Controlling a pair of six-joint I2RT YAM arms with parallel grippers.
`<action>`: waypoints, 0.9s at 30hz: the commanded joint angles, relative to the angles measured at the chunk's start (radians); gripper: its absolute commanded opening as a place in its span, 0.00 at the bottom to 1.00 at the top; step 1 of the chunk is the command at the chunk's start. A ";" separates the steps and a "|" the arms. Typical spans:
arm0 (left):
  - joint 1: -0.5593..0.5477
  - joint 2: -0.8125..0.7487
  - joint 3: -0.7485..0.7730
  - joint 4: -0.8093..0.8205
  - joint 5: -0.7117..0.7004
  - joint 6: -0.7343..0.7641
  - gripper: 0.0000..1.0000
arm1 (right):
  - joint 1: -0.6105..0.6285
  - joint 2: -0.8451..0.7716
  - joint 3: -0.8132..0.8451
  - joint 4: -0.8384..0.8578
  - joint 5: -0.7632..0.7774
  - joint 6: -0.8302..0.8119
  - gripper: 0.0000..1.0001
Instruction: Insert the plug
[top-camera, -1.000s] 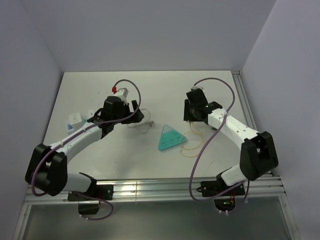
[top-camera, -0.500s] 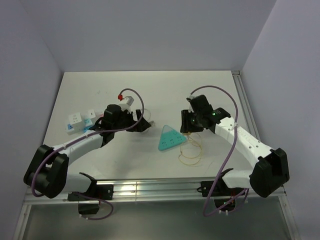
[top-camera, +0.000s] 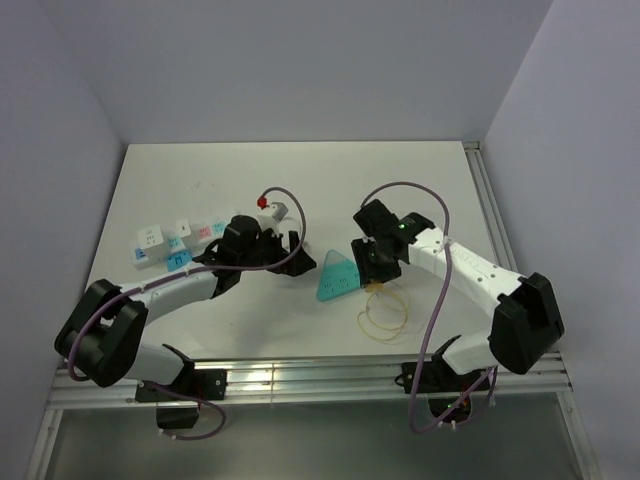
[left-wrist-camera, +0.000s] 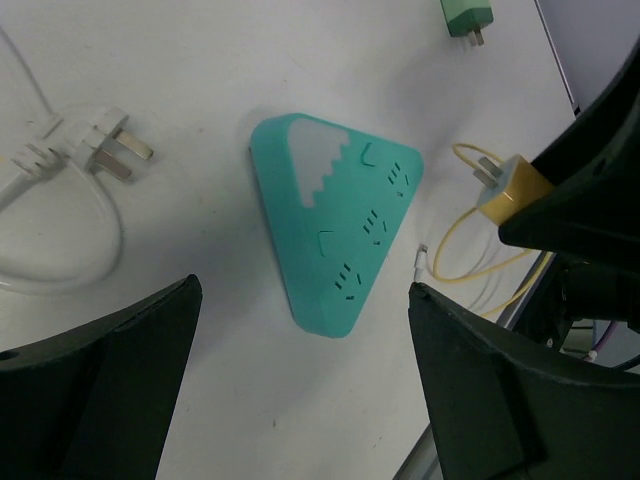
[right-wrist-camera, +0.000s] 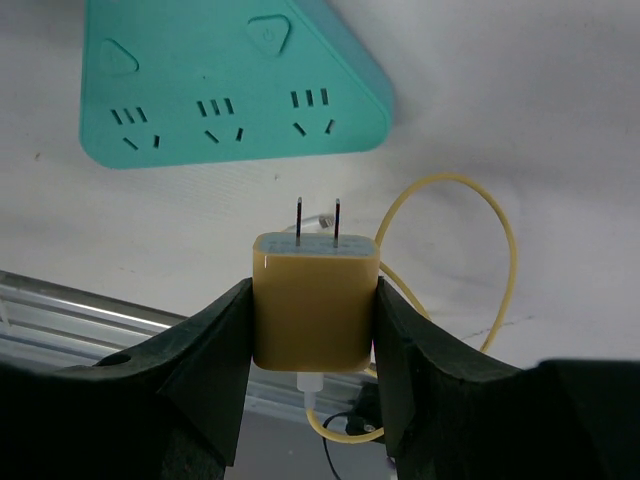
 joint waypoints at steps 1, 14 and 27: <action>-0.017 0.009 0.029 0.023 0.009 0.020 0.91 | 0.002 0.073 0.084 -0.027 -0.020 -0.046 0.14; -0.034 0.034 0.011 0.034 0.011 0.042 0.91 | -0.004 0.279 0.254 -0.139 -0.069 -0.181 0.00; -0.039 0.056 -0.030 0.149 0.049 0.028 0.90 | -0.006 0.232 0.247 -0.080 -0.180 -0.210 0.00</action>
